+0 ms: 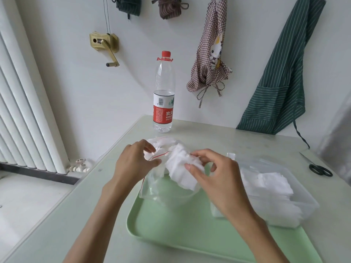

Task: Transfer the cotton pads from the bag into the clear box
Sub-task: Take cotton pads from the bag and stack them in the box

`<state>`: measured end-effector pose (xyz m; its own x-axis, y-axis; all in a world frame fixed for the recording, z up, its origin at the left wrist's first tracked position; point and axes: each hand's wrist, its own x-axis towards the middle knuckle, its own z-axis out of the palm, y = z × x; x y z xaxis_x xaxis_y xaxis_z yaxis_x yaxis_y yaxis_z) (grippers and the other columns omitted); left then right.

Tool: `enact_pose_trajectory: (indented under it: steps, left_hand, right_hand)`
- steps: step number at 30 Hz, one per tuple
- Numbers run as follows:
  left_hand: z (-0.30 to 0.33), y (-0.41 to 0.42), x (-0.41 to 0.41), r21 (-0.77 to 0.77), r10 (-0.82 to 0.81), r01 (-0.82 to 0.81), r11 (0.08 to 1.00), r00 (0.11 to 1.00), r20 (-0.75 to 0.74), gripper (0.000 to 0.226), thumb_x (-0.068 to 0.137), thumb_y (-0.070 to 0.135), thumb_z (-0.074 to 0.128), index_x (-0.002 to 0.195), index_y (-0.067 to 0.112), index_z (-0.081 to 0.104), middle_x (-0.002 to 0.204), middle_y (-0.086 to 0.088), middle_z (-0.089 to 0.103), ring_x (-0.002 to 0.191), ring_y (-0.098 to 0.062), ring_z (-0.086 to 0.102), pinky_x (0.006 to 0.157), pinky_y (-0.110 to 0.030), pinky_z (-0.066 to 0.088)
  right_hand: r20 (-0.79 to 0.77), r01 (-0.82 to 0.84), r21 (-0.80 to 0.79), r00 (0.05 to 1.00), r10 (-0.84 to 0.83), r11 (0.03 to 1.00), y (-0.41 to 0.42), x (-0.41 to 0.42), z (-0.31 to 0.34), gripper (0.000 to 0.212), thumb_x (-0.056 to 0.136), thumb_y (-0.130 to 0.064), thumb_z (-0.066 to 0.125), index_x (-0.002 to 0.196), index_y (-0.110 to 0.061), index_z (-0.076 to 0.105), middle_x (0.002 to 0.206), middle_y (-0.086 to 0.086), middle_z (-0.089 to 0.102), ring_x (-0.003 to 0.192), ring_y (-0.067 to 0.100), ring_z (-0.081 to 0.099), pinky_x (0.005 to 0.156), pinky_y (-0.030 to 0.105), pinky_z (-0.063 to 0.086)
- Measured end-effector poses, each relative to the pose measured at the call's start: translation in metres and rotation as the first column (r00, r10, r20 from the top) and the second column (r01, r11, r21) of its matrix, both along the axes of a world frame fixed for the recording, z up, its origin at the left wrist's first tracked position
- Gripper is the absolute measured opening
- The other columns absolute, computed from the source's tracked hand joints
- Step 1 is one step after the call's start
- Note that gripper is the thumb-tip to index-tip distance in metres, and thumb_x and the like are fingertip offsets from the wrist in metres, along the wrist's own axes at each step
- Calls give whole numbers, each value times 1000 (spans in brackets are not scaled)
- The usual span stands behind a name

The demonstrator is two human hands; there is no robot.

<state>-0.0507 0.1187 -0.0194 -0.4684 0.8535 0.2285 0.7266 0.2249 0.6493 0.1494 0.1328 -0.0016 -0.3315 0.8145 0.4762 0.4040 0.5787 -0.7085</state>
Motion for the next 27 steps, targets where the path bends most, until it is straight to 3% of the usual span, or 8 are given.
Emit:
enact_pose_trajectory:
  steps: [4,8,13,16,19,23,25,27]
  left_hand:
    - [26,-9,10,148,-189,176,973,979,75,33,72,25,79,97,31,58,104,16,61,100,-9,55,76,-23,39]
    - [54,-20,34,276,-443,378,884,867,229,23,85,28,65,108,29,65,107,20,66,100,10,59,79,-9,46]
    - [54,-23,48,131,-538,532,837,753,378,28,96,30,47,108,20,69,102,2,73,94,-4,67,79,-19,53]
    - [52,-23,50,113,-532,573,812,646,548,27,96,25,49,108,13,70,99,-3,74,93,-9,70,77,-17,54]
    - [51,-21,50,117,-530,590,799,598,601,26,93,23,53,111,11,69,103,-4,73,98,-12,68,81,-19,54]
    - [50,-18,52,183,-487,517,836,545,682,22,92,13,55,109,10,69,102,-5,73,94,-12,69,79,-17,54]
    - [48,-17,56,209,-474,485,849,524,708,23,92,12,55,110,8,69,103,-7,73,97,-15,69,82,-17,54]
    - [45,-14,63,255,-467,436,863,494,734,22,92,9,55,108,6,69,102,-10,73,96,-17,70,80,-17,54]
  right_hand:
    - [-221,-215,-306,964,150,928,2,27,27,17,74,-15,78,87,-24,72,75,-12,73,70,1,65,63,15,51]
    - [-248,-274,-469,953,172,840,4,44,37,26,76,-15,74,102,-15,71,91,3,75,88,19,70,76,28,56]
    - [-299,-300,-512,941,160,805,6,44,34,28,74,-15,75,102,-13,70,91,5,75,89,18,70,78,26,55]
    - [-309,-186,-444,950,44,876,8,38,28,25,71,-15,80,94,-18,72,86,0,73,72,9,68,69,20,55]
    - [-250,12,-333,963,-101,943,13,31,18,28,66,-28,83,89,-24,67,79,-7,67,62,5,61,59,19,50]
    - [-216,11,-379,971,-100,925,13,29,13,36,71,-44,76,89,-16,61,74,3,68,58,13,66,55,27,54]
    - [-135,120,-228,979,-153,966,13,29,11,36,72,-50,74,69,-18,58,59,-4,63,49,11,60,54,31,49]
    - [-70,259,12,964,-257,966,13,27,8,44,73,-49,74,56,-20,47,45,-9,52,42,9,47,47,24,38]
